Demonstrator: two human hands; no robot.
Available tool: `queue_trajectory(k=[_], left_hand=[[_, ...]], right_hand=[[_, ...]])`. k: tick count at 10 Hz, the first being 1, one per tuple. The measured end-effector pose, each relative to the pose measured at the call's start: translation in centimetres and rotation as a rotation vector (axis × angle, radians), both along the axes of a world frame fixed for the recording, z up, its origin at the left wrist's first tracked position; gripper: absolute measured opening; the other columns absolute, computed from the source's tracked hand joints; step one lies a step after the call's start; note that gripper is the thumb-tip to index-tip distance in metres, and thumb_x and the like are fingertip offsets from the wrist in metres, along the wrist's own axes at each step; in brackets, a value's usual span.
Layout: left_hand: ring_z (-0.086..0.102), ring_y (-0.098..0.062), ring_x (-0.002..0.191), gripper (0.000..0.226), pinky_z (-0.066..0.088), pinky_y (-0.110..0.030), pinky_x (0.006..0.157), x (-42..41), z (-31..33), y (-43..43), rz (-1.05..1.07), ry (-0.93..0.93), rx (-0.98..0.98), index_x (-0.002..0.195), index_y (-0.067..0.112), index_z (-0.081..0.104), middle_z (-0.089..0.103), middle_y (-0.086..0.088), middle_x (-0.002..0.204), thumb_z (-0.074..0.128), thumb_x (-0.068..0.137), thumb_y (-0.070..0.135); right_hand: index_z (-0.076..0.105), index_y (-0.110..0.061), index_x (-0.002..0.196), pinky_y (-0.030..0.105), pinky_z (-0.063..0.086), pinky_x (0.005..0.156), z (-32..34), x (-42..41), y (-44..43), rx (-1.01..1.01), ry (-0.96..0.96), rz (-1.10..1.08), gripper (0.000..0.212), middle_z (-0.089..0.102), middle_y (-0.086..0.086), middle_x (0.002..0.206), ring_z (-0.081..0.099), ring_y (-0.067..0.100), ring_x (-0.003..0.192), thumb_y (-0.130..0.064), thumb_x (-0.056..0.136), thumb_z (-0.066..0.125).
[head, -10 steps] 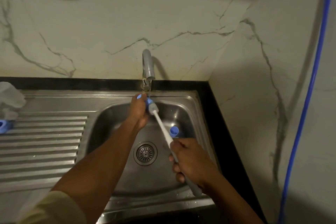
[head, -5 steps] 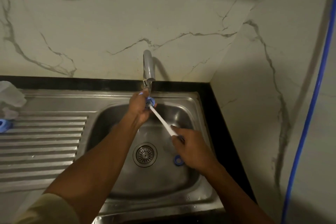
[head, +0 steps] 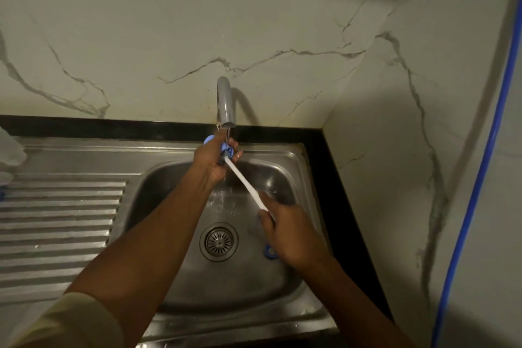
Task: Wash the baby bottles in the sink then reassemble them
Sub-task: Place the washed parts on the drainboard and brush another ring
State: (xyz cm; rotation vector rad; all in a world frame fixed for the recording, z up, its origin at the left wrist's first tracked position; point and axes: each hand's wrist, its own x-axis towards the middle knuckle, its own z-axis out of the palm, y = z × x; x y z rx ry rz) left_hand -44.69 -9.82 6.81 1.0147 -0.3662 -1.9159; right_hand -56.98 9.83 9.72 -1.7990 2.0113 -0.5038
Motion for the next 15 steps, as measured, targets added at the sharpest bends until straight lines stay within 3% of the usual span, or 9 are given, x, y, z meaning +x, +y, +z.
queue_trajectory(k=[2,5,7,9,11,12,13,14,15], left_hand=[[0.064,-0.036,0.117,0.035,0.051,-0.05,0.102,1.6,-0.2,-0.2,0.003,0.391,0.059,0.128,-0.003,0.054,0.059,-0.027,0.125,0.057,0.098,0.014],[0.057,-0.021,0.069,0.014,0.053,-0.036,0.074,-0.1,-0.9,0.1,-0.007,-0.035,-0.031,0.096,0.008,0.06,0.057,-0.01,0.074,0.056,0.1,0.021],[0.071,-0.032,0.099,0.028,0.056,-0.049,0.091,1.7,-1.0,1.1,-0.025,0.334,0.08,0.116,0.002,0.058,0.064,-0.023,0.112,0.064,0.093,0.017],[0.069,-0.02,0.079,0.035,0.058,-0.039,0.083,0.1,-0.9,0.9,-0.064,0.056,0.005,0.118,0.007,0.06,0.065,-0.01,0.091,0.066,0.092,0.029],[0.063,-0.036,0.12,0.057,0.052,-0.053,0.099,2.3,-1.3,0.9,-0.176,0.361,0.019,0.138,0.007,0.051,0.058,-0.023,0.138,0.061,0.09,0.036],[0.065,-0.034,0.118,0.032,0.053,-0.049,0.098,2.1,-1.3,0.9,-0.133,0.346,-0.009,0.122,0.008,0.058,0.062,-0.022,0.132,0.061,0.093,0.021],[0.069,-0.019,0.082,0.013,0.058,-0.038,0.082,1.1,-1.4,1.1,-0.059,0.113,-0.022,0.102,0.012,0.063,0.067,-0.009,0.095,0.061,0.097,0.024],[0.06,-0.019,0.076,0.029,0.05,-0.035,0.082,0.3,-1.3,1.5,-0.05,0.123,-0.025,0.101,0.011,0.061,0.059,-0.009,0.085,0.064,0.09,0.037],[0.064,-0.028,0.097,0.045,0.055,-0.039,0.091,1.2,-1.9,1.7,-0.048,0.32,0.036,0.119,0.004,0.058,0.061,-0.018,0.109,0.064,0.086,0.035]], right_hand=[[0.06,-0.008,0.108,0.015,0.025,0.027,2.1,0.0,0.1,0.547,-1.602,-0.443,0.023,0.047,0.0,0.057,0.033,0.003,0.033,-0.027,0.1,0.05],[0.05,-0.031,0.138,0.027,0.046,0.057,-0.3,1.1,-0.3,0.083,-0.119,-0.069,0.036,0.064,0.01,0.083,0.06,0.02,0.061,-0.025,0.103,0.042],[0.053,-0.012,0.128,0.014,0.025,0.026,1.2,1.3,0.8,0.647,-1.755,-0.463,0.033,0.047,0.001,0.064,0.033,0.001,0.036,-0.028,0.1,0.051],[0.045,-0.032,0.142,0.029,0.048,0.06,-0.9,1.3,0.1,0.054,0.004,-0.078,0.039,0.066,0.007,0.084,0.065,0.021,0.07,-0.028,0.103,0.042],[0.069,-0.023,0.105,0.012,0.022,0.029,1.7,0.5,0.8,0.593,-1.635,-0.419,0.021,0.045,0.0,0.062,0.031,0.003,0.036,-0.032,0.098,0.051],[0.065,-0.021,0.113,0.018,0.03,0.029,1.1,0.5,1.0,0.54,-1.417,-0.358,0.024,0.047,-0.001,0.061,0.035,0.003,0.037,-0.034,0.101,0.049],[0.052,-0.031,0.131,0.038,0.056,0.057,-1.4,0.1,0.5,0.136,-0.154,-0.047,0.031,0.062,-0.003,0.07,0.062,0.016,0.058,-0.037,0.102,0.043],[0.05,-0.033,0.133,0.03,0.05,0.057,-2.1,0.9,0.9,0.034,-0.128,-0.1,0.032,0.064,0.002,0.074,0.063,0.018,0.06,-0.033,0.102,0.041],[0.064,-0.021,0.111,0.016,0.029,0.032,0.3,1.1,1.0,0.431,-1.301,-0.383,0.022,0.046,-0.001,0.059,0.036,0.006,0.036,-0.029,0.101,0.046]])
